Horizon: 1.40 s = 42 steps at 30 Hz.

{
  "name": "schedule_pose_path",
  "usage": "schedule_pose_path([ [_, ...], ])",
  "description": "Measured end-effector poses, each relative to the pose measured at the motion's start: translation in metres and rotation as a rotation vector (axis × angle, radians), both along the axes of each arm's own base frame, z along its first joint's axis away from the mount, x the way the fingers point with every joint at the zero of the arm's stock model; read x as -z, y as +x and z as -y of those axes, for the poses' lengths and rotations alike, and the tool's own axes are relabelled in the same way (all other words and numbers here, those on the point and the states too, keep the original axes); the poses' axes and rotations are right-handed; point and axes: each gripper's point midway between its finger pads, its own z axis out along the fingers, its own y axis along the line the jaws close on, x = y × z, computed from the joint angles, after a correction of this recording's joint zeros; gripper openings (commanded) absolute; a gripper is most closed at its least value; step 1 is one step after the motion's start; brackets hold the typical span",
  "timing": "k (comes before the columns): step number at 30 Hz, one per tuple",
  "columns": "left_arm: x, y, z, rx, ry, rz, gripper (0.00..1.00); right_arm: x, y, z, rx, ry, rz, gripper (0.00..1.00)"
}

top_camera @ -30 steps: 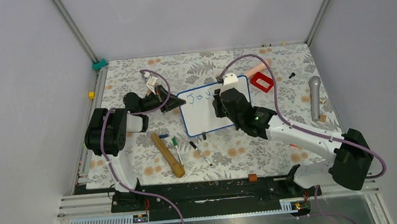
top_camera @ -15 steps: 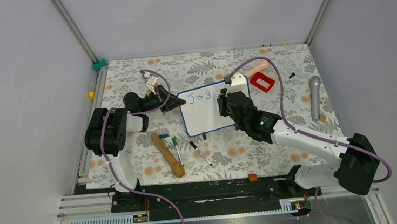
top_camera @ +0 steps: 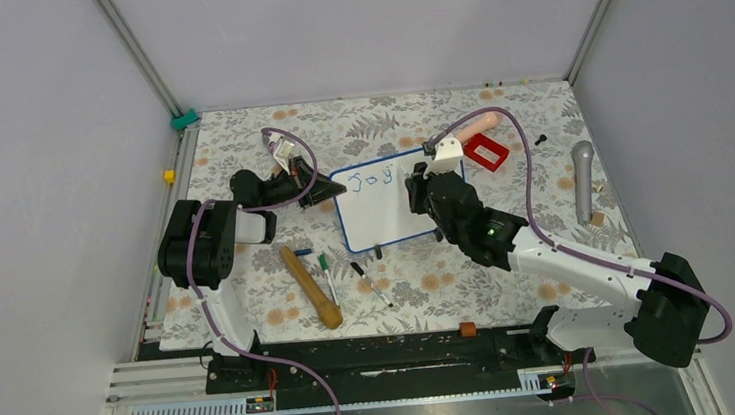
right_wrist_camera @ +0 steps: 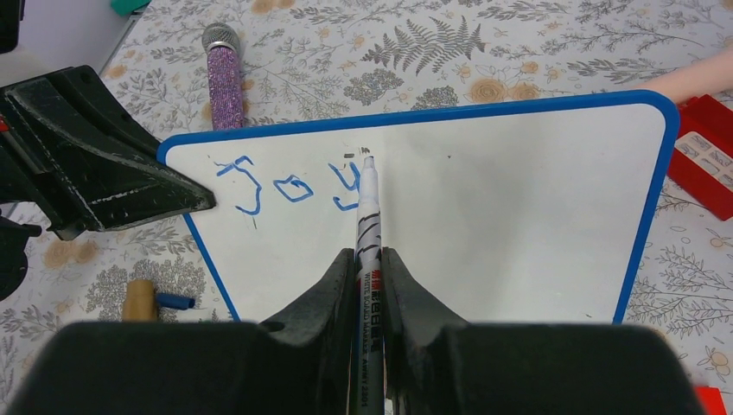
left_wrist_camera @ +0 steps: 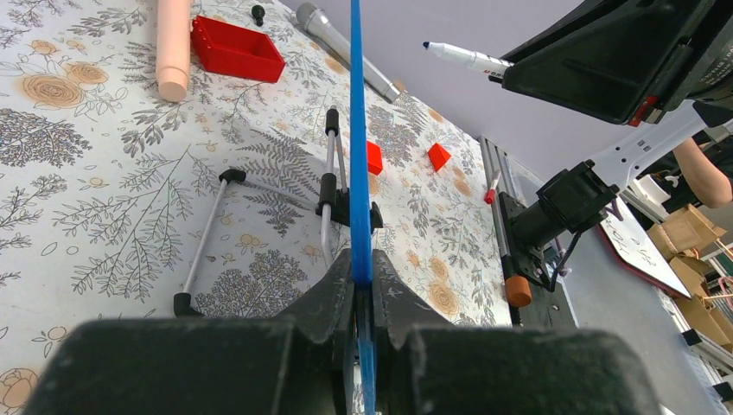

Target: Write a sentence on the whiteboard

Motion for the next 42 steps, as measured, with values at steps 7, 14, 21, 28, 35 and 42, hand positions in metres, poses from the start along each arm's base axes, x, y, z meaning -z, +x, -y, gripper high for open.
schedule_pose_path([
  [7,0.000,0.000,0.000,0.004,0.001,0.002,0.00,-0.005,0.001,0.003,0.008,-0.003,0.019,0.00],
  [14,0.000,-0.001,0.001,0.006,0.001,0.002,0.00,-0.013,0.000,0.008,0.018,0.003,0.039,0.00],
  [21,-0.001,-0.001,0.002,0.009,0.001,0.008,0.00,-0.015,-0.004,0.013,0.016,-0.017,0.028,0.00],
  [28,-0.007,-0.005,0.011,0.056,0.007,0.051,0.00,-0.035,-0.009,0.015,-0.017,-0.082,-0.010,0.00],
  [35,-0.007,-0.005,0.014,0.084,0.013,0.066,0.00,-0.020,-0.007,0.015,-0.046,-0.135,-0.081,0.00],
  [42,-0.007,-0.004,0.014,0.095,0.015,0.068,0.00,0.008,-0.004,0.013,-0.037,-0.158,-0.137,0.00],
])
